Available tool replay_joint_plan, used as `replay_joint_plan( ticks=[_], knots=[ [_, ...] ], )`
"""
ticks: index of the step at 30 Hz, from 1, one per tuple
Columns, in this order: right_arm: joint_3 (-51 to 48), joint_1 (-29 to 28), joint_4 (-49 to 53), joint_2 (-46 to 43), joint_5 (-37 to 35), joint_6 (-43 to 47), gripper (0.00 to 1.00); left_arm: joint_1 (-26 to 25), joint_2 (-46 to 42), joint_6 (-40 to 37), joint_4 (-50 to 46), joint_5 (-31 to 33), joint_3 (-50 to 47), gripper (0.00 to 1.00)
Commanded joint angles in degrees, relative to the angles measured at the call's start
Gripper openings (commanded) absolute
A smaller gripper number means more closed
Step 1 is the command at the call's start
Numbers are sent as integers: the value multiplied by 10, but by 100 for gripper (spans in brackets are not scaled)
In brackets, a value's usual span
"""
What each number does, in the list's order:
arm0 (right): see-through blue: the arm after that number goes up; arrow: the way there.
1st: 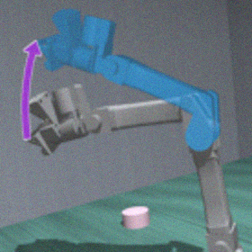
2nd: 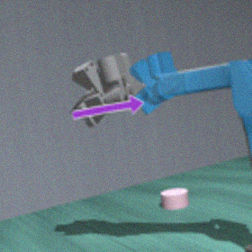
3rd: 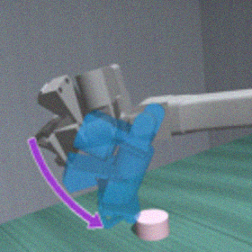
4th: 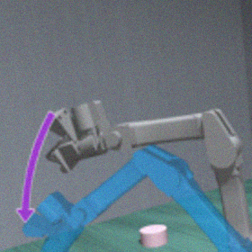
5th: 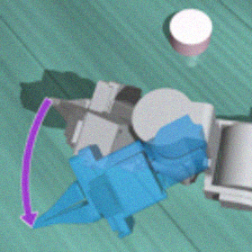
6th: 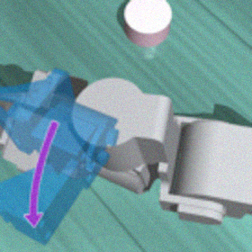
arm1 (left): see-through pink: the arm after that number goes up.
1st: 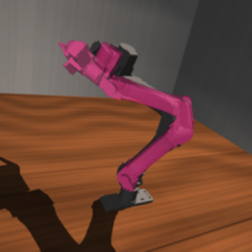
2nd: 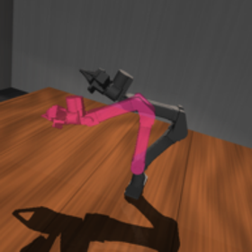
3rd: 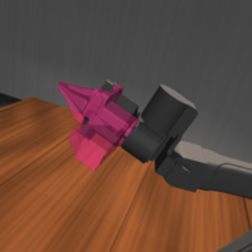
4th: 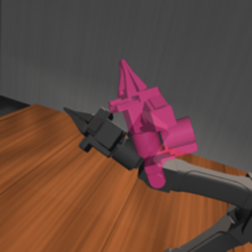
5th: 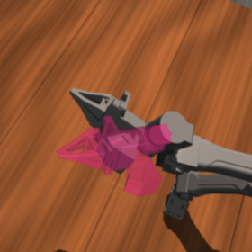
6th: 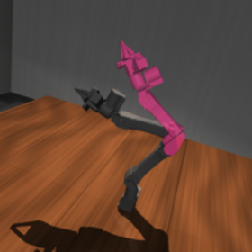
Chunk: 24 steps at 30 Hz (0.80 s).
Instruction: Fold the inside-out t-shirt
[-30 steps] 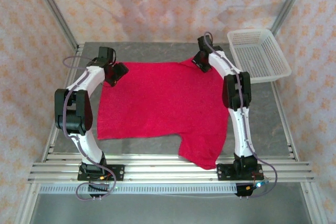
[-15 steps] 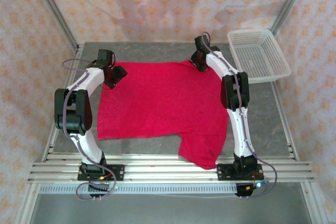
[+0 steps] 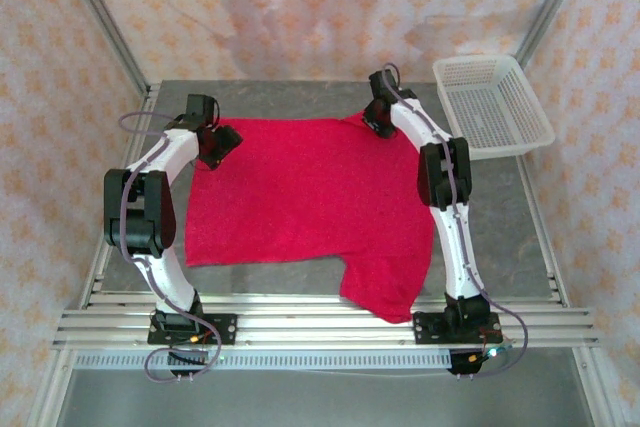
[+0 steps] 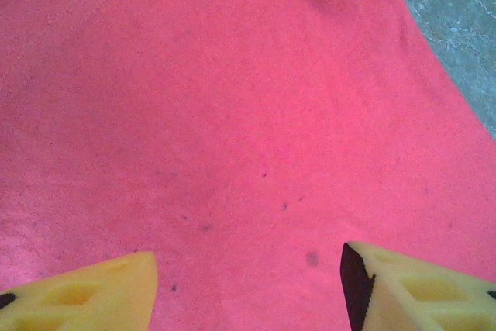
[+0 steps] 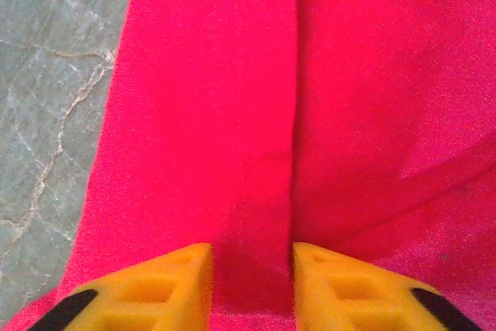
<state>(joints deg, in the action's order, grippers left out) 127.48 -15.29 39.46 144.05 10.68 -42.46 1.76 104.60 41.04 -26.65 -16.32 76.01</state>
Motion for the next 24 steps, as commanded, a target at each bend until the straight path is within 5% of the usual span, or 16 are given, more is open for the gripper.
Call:
replay_joint_plan(
  ticks=[1, 11, 21, 22, 24],
  knots=[
    [26, 2, 17, 16, -16, -2, 16, 2, -17, -6, -7, 5, 9, 64],
    [80, 1, 29, 4, -22, 19, 0, 3, -7, -13, -16, 10, 22, 64],
    [200, 2, -339, 137, 24, -24, 0, 1, -1, 11, 21, -8, -15, 62],
    [226, 4, -375, 163, 38, -47, 6, 0, -3, 14, 24, -8, -21, 62],
    [282, 11, -407, 208, 73, -102, 43, -3, -6, 12, 21, -10, -26, 62]
  ],
)
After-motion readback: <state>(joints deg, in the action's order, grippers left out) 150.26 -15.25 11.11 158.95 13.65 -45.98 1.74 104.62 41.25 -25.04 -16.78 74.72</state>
